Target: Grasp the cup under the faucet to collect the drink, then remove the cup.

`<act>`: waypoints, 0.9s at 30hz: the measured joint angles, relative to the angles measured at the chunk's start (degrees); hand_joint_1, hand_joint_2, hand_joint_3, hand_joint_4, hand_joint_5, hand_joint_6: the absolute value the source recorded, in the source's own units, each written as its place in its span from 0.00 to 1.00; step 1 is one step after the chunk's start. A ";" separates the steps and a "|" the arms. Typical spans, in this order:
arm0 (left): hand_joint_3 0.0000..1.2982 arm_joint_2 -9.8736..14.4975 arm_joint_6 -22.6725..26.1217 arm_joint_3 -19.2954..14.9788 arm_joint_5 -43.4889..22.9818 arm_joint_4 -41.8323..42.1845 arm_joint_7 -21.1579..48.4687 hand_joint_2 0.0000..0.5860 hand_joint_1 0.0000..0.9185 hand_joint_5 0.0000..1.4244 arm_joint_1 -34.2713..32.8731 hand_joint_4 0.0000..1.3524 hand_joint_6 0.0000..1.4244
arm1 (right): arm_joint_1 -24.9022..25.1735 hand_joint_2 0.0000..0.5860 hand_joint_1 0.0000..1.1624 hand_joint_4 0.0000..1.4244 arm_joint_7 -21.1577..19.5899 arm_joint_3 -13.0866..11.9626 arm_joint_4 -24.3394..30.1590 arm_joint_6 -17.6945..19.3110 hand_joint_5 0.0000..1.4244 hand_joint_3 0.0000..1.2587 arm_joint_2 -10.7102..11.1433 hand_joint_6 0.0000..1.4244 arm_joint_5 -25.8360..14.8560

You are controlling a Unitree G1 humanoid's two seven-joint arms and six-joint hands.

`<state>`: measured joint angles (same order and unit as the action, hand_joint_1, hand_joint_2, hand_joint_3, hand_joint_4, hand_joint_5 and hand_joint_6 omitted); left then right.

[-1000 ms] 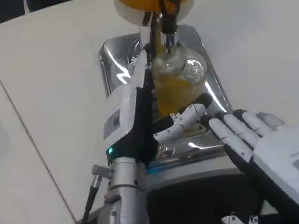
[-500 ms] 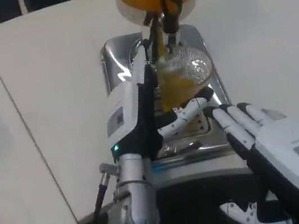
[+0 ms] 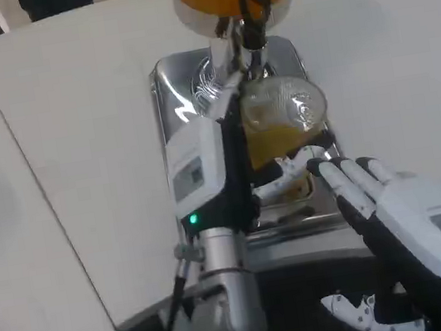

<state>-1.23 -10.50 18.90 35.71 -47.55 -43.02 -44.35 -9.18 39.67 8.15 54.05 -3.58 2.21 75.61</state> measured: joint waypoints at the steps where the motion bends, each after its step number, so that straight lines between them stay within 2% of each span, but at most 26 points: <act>1: 0.55 -0.32 0.19 0.02 0.01 -0.49 -0.54 0.09 0.53 0.87 -0.31 0.70 1.00 | -0.03 0.73 0.41 0.00 0.22 -0.01 0.03 -0.09 0.00 0.00 -0.19 0.06 0.38; 2: 0.63 -0.81 0.44 0.00 -0.01 -1.36 -1.60 0.09 0.53 0.92 -0.80 0.78 1.00 | -0.07 0.73 0.41 0.00 0.47 -0.02 0.11 -0.21 0.00 0.00 -0.54 0.06 0.73; 4: 0.75 -2.13 0.50 -0.06 -0.12 -3.37 -4.84 0.09 0.56 0.98 -1.52 0.85 1.00 | -0.24 0.73 0.40 0.00 0.75 0.06 0.22 -0.28 0.00 0.00 -1.18 0.06 1.86; 8: 0.82 -2.32 -1.56 -0.03 -0.64 -5.79 -7.62 0.08 0.61 1.00 -1.81 0.83 1.00 | -0.74 0.74 0.38 0.00 1.35 0.58 0.29 -0.63 0.00 0.00 -2.59 0.06 2.91; 20: 0.88 -2.11 -6.19 -2.01 -3.97 -8.43 -7.93 0.01 0.66 1.00 -2.32 0.80 1.00 | 0.99 0.73 0.38 0.00 2.31 1.10 0.15 -0.62 0.00 0.00 -3.15 0.06 3.11; 27: 0.89 -0.11 -6.95 -2.67 -4.08 -7.79 -6.92 0.00 0.66 1.00 -2.27 0.79 1.00 | 0.63 0.73 0.38 0.00 1.61 1.00 -0.18 -0.61 0.00 0.00 -3.05 0.06 1.75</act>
<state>-1.34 -17.45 16.23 31.63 -55.34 -49.94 -46.62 -8.55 41.28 9.15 53.87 -4.19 -0.84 77.36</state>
